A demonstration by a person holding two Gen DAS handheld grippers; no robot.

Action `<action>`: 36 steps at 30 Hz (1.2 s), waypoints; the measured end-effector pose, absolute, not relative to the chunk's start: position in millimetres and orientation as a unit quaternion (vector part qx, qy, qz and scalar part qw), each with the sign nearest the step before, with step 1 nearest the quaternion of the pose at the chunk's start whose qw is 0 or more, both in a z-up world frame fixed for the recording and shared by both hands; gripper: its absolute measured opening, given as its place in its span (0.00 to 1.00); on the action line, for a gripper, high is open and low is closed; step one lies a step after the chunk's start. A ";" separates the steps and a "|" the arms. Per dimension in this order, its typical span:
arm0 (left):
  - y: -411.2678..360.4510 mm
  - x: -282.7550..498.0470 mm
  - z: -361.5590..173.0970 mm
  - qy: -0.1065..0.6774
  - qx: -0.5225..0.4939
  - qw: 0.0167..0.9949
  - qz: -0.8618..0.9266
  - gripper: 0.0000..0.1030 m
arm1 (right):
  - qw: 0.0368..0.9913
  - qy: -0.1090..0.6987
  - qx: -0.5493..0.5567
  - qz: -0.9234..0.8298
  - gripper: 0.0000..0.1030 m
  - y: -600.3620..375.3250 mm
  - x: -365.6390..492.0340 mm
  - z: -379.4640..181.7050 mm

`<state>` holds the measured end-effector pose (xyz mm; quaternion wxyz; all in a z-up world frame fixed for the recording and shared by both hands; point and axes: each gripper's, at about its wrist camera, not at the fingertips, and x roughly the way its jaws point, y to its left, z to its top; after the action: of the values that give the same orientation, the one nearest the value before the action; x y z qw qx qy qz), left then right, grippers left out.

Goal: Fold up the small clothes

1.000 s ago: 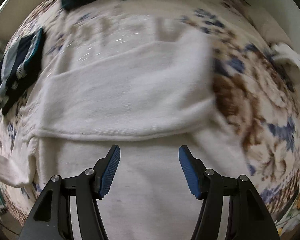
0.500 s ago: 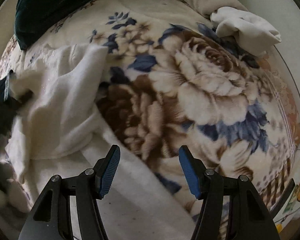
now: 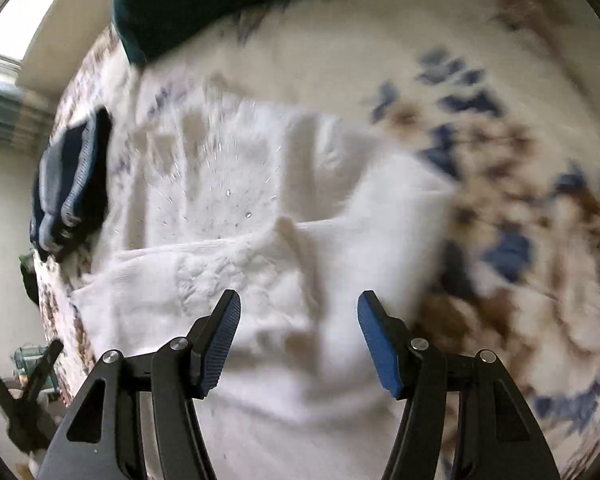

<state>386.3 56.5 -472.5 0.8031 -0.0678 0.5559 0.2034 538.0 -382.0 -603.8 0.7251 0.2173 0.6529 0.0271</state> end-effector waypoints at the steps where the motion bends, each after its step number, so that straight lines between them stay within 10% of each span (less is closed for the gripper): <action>1: 60.6 379.6 -476.4 0.562 -0.069 0.797 0.209 0.89 | 0.715 0.664 0.217 0.028 0.37 -376.7 543.3 -613.4; 2: 66.0 374.4 -476.8 0.565 -0.072 0.794 0.212 0.89 | 0.715 0.671 0.197 0.019 0.11 -370.2 546.5 -619.6; 9: 75.8 355.3 -499.4 0.599 -0.082 0.777 0.174 0.89 | 0.727 0.663 0.179 -0.029 0.07 -405.7 527.4 -600.3; 14: 63.2 373.2 -536.0 0.637 -0.090 0.757 0.116 0.87 | 0.732 0.651 0.200 -0.008 0.49 -422.3 503.6 -575.3; 19: 36.3 374.0 -547.8 0.636 -0.066 0.767 0.047 0.09 | 0.699 0.679 0.217 -0.062 0.49 -451.7 438.4 -586.4; 25: 32.7 369.5 -533.4 0.608 -0.037 0.791 0.056 0.04 | 0.658 0.694 0.290 -0.036 0.49 -463.7 402.8 -637.9; 28: 51.6 370.8 -527.2 0.602 -0.049 0.794 0.075 0.03 | 0.678 0.691 0.251 -0.018 0.06 -445.8 406.0 -638.6; 36: 96.9 368.3 -533.2 0.614 -0.113 0.775 0.099 0.01 | 0.701 0.657 0.236 -0.145 0.05 -505.1 394.1 -614.9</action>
<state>368.3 96.9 -533.2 0.7752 -0.1132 0.6136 0.0986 394.1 -505.1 -614.9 0.7010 0.2358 0.6572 -0.1452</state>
